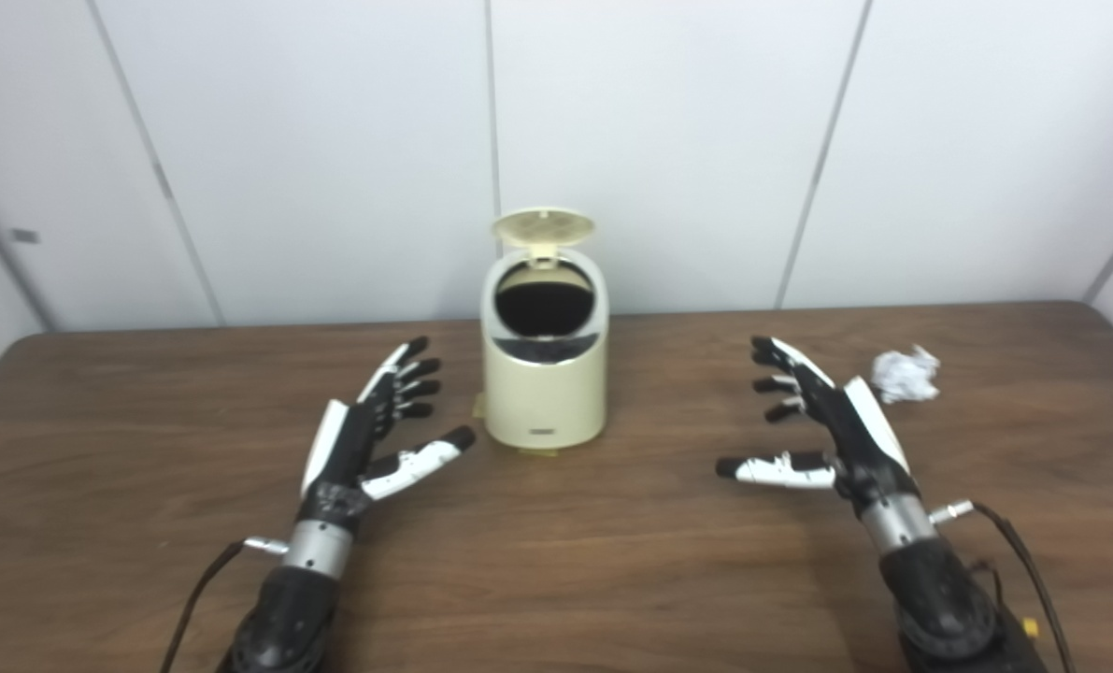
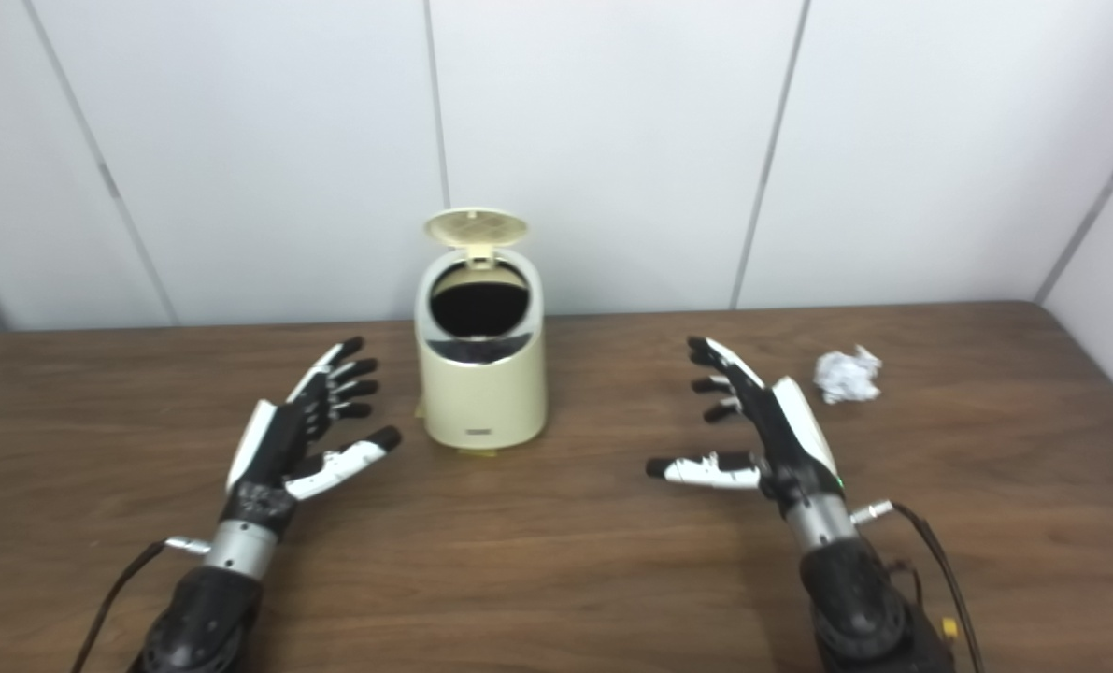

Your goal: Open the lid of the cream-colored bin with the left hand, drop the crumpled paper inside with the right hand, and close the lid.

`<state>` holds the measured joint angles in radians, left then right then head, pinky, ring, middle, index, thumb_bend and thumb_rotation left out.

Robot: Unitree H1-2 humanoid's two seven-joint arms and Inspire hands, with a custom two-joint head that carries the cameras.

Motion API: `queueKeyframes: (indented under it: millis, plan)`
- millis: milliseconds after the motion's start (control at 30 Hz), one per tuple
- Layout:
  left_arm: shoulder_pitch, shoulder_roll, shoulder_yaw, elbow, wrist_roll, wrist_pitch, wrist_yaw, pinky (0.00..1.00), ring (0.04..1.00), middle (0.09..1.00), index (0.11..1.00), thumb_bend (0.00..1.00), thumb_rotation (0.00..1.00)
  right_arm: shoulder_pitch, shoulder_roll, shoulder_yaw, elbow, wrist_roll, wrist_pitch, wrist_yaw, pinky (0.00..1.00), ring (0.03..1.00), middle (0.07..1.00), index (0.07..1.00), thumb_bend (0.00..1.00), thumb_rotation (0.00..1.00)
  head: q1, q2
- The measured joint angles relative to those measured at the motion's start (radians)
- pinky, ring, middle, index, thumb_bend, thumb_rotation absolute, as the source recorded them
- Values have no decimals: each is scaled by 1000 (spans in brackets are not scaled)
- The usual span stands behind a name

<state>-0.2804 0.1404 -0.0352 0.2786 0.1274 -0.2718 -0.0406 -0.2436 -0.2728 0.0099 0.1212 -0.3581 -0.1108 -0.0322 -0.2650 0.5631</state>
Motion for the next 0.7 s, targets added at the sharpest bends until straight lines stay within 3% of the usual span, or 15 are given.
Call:
queueKeyframes:
  millis: [300,433,567,700]
  plan:
    - [-30,31,7,60,-8,-62,-11,781,842,883,975,813,380,-59,-77,-33,-8,-73,75,-5,642,735,801,823,798,172,-121,-46]
    - [-48,47,11,96,-4,-84,-8,775,844,885,970,829,394,-103,-118,-51,-46,-107,134,-5,627,735,803,814,794,117,-140,-54]
    - [-46,54,16,98,-8,-96,-9,744,841,880,965,813,388,-149,-152,-53,-114,-142,194,11,598,724,799,803,807,129,-148,-55]
    - [-42,61,22,98,-9,-103,-8,777,856,894,967,794,375,-188,-205,-54,-124,-168,238,33,589,725,790,810,809,145,-148,-60]
